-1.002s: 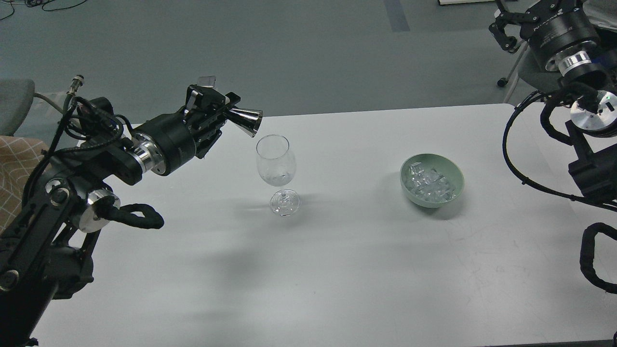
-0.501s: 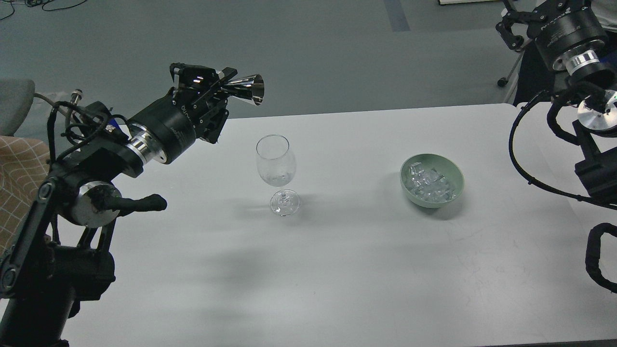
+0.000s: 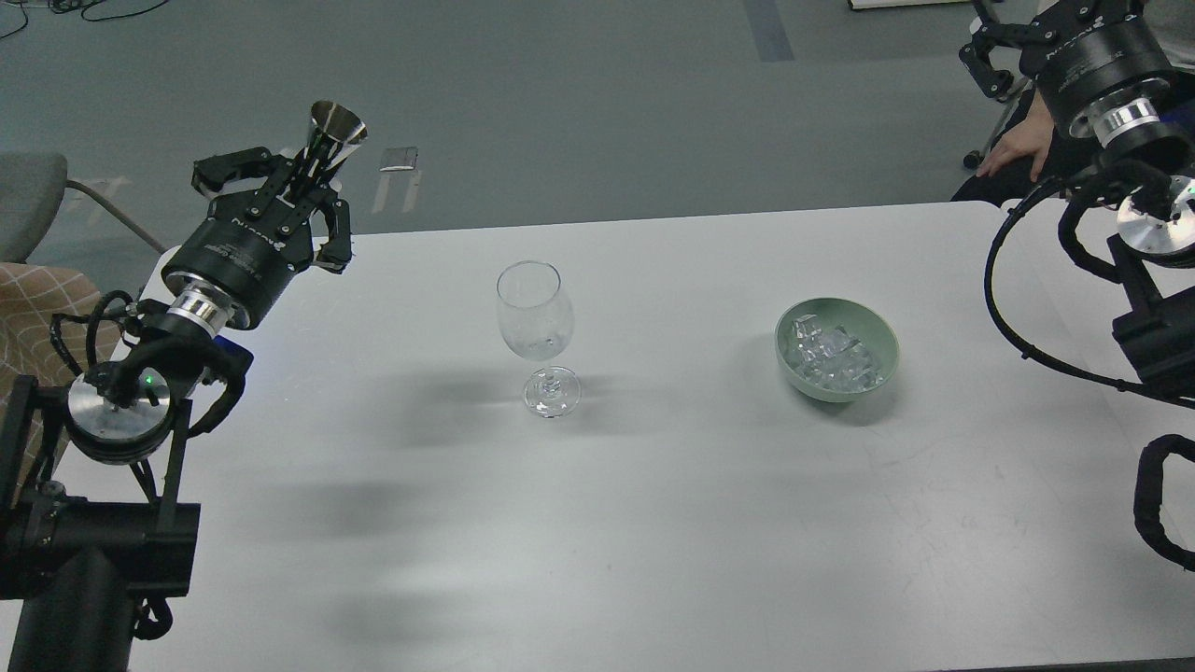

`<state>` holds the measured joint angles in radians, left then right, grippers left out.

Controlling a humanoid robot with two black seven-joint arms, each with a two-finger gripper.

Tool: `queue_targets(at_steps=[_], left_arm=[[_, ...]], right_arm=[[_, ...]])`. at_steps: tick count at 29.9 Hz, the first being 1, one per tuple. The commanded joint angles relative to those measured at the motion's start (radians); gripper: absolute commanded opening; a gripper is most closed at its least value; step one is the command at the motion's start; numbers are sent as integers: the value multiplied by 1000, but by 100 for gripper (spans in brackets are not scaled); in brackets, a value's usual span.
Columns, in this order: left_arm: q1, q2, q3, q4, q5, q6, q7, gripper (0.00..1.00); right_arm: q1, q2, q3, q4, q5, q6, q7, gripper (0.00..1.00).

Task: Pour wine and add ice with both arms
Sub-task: 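Turn the jigger cup upright and move it back with the left gripper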

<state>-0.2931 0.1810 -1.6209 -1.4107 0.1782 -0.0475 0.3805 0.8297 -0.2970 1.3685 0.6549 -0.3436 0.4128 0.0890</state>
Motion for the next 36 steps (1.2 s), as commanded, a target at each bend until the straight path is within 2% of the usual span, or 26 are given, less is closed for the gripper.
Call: queue_targets(at_steps=[1, 4, 10, 14, 16, 17, 19, 22, 25, 28, 29, 30, 32, 36], left_arm=[[-4, -3, -11, 114, -130, 0, -57, 0], [-18, -3, -10, 226, -224, -9, -104, 0], [-53, -9, -7, 363, -276, -41, -143, 0], [-101, -28, -4, 521, -278, -115, -167, 0], [-133, -29, -1, 638, -278, -170, -173, 0], [-133, -29, -1, 639, -278, -170, -173, 0], [-203, -44, 4, 767, -278, -199, -193, 0], [-265, -58, 7, 863, -276, -251, -215, 0], [-273, -58, 9, 887, -276, -273, -242, 0], [-271, -64, 39, 924, -260, -328, -325, 0], [-265, -64, 73, 930, -260, -395, -357, 0], [-265, -64, 93, 932, -263, -431, -371, 0], [-262, -63, 127, 937, -270, -441, -416, 0], [-244, -67, 133, 937, -272, -441, -454, 0]], right_arm=[[-9, -1, -2, 0, -2, 0, 0, 100], [-15, -1, -3, 0, -3, -8, -2, 100], [-24, -13, -6, 0, -3, -22, -5, 100], [-29, -21, -11, 0, -6, -31, -5, 100], [-30, -28, -14, -1, -6, -32, -6, 100], [-30, -28, -14, -1, -6, -32, -6, 100], [-35, -28, -17, -1, -8, -35, -6, 100], [-35, -27, -28, -1, -8, -37, -6, 100], [-34, -28, -31, -1, -8, -37, -6, 100], [-34, -31, -34, -1, -8, -37, -8, 100], [-34, -31, -35, -1, -8, -37, -9, 100], [-34, -31, -35, -1, -8, -37, -8, 100], [-32, -30, -35, -1, -9, -37, -9, 100], [-29, -31, -37, -1, -11, -49, -11, 100]])
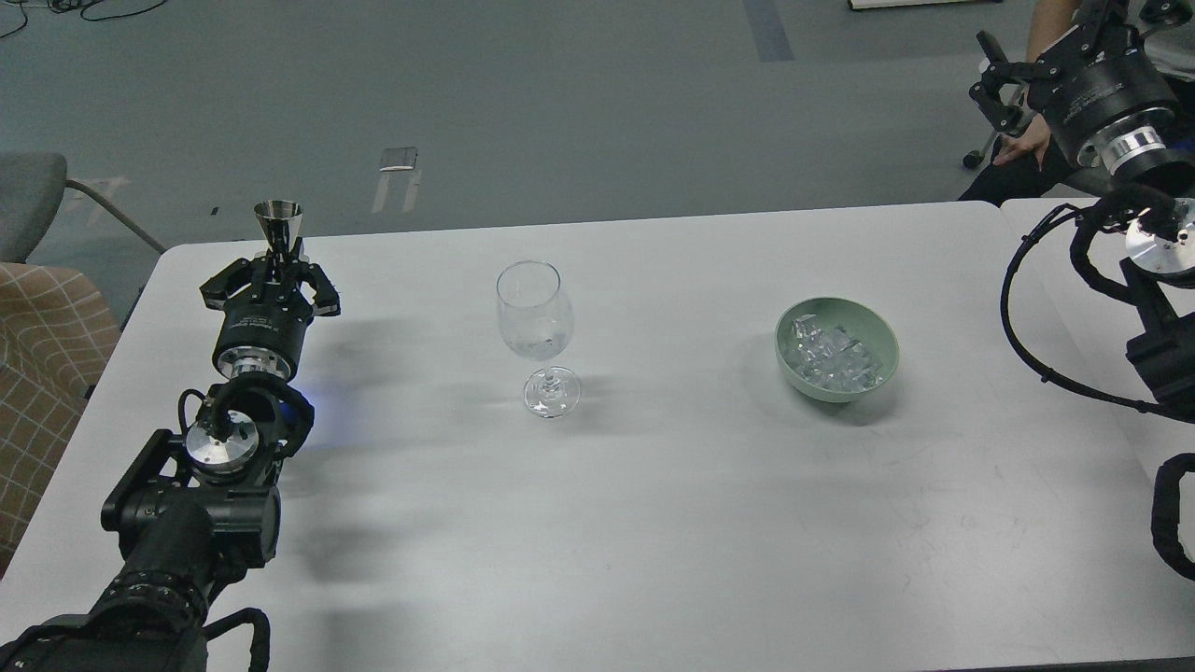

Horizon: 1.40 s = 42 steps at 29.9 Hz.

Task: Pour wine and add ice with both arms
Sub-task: 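Turn the jigger cup upright and move it back with the left gripper, then lower the jigger cup onto the table and open the left gripper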

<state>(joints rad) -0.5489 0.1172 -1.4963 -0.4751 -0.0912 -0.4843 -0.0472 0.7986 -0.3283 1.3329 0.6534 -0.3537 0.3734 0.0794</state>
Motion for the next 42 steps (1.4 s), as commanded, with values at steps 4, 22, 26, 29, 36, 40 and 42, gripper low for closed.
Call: queue_targets(at_steps=[4, 22, 26, 29, 36, 40, 42], left_arm=[[12, -33, -1, 1, -5, -4, -49, 0], [4, -59, -5, 64, -8, -4, -59, 0], [3, -60, -5, 64, -8, -4, -60, 7], [4, -60, -5, 64, -8, -4, -60, 8], [3, -59, -9, 64, -8, -4, -59, 11], [1, -57, -9, 64, -24, -4, -59, 13], [1, -57, -7, 64, -25, -4, -59, 15]], right_arm=[[4, -12, -3, 2, -4, -14, -4, 100], [-4, -18, -55, -3, -5, -13, -3, 100], [-4, -18, -55, -3, -5, -14, -3, 100], [-2, -18, -55, -3, -5, -13, -3, 100], [1, -17, -54, -3, -5, -13, -3, 100], [4, -18, -55, -3, -5, -13, -3, 100], [4, -18, -55, -3, -5, -13, -3, 100]])
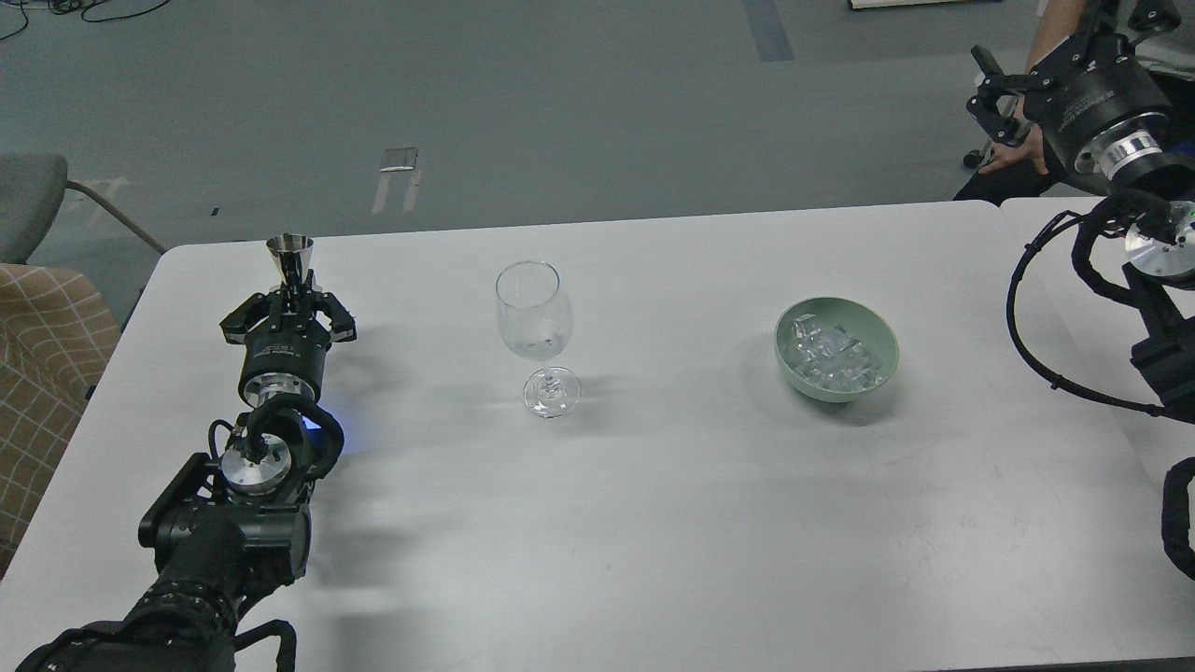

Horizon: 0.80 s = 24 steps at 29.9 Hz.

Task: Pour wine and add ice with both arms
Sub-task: 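Lower the jigger cup onto the table and open the left gripper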

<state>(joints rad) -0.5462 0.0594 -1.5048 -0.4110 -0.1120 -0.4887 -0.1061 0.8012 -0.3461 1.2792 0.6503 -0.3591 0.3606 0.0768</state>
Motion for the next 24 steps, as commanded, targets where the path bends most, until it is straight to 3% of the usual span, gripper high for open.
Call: queue_targets(at_steps=[1, 3, 24], left_arm=[[-1, 0, 1, 0, -5, 0, 0, 16], [-1, 0, 1, 0, -5, 0, 2, 25], [-1, 0, 6, 0, -5, 0, 2, 32]], right_arm=[[1, -1, -1, 0, 0, 0, 0, 100], [1, -2, -1, 0, 0, 0, 0, 100], [7, -1, -3, 2, 0, 0, 0, 100]])
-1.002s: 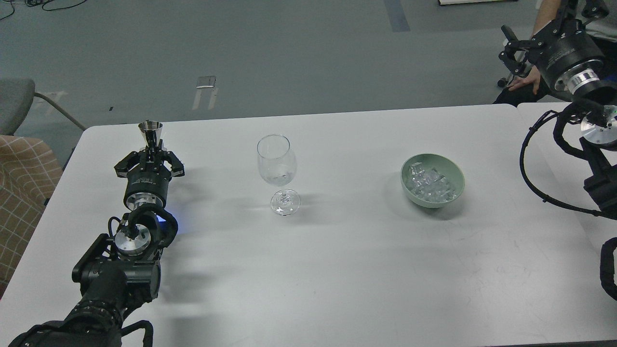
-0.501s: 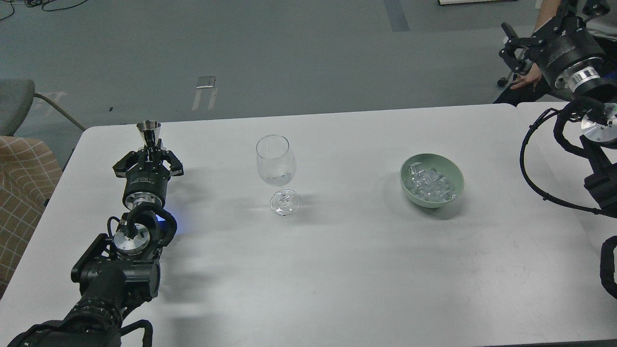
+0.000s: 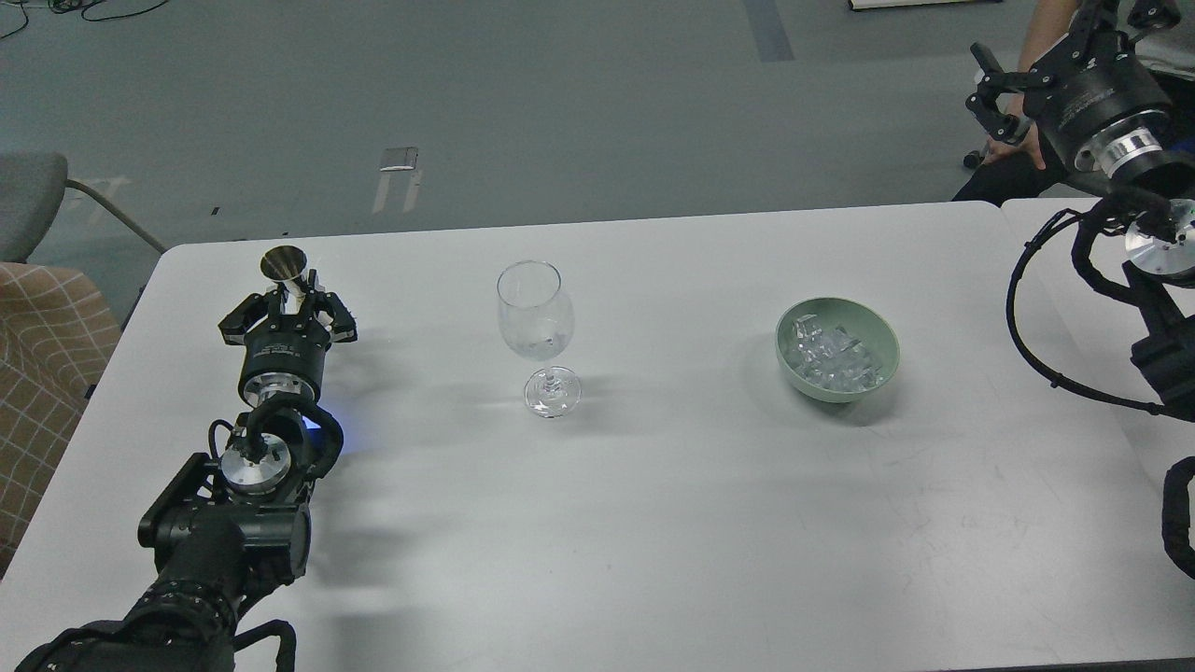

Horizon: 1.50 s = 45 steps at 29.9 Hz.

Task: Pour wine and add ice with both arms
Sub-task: 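Lower the jigger cup onto the table and open the left gripper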

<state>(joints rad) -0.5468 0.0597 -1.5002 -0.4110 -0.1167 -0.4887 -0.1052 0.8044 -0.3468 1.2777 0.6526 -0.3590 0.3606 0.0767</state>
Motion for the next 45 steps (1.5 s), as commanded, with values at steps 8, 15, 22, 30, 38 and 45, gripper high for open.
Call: queue_targets(at_steps=[8, 15, 22, 30, 38, 45], left_arm=[[1, -1, 3, 0, 0, 0, -1, 37], [-1, 0, 3, 0, 0, 0, -2, 37], [1, 0, 5, 0, 0, 0, -2, 52], [1, 0, 8, 0, 0, 0, -4, 54], [1, 0, 9, 0, 0, 0, -2, 58], [-7, 0, 9, -8, 2, 0, 1, 66]], right_arm=[[1, 3, -1, 1, 0, 0, 0, 100], [-2, 3, -1, 1, 0, 0, 0, 100], [-2, 3, -1, 1, 0, 0, 0, 100], [-7, 3, -1, 4, 2, 1, 0, 100], [-2, 3, -4, 4, 2, 1, 0, 100], [1, 3, -3, 4, 2, 1, 0, 100]])
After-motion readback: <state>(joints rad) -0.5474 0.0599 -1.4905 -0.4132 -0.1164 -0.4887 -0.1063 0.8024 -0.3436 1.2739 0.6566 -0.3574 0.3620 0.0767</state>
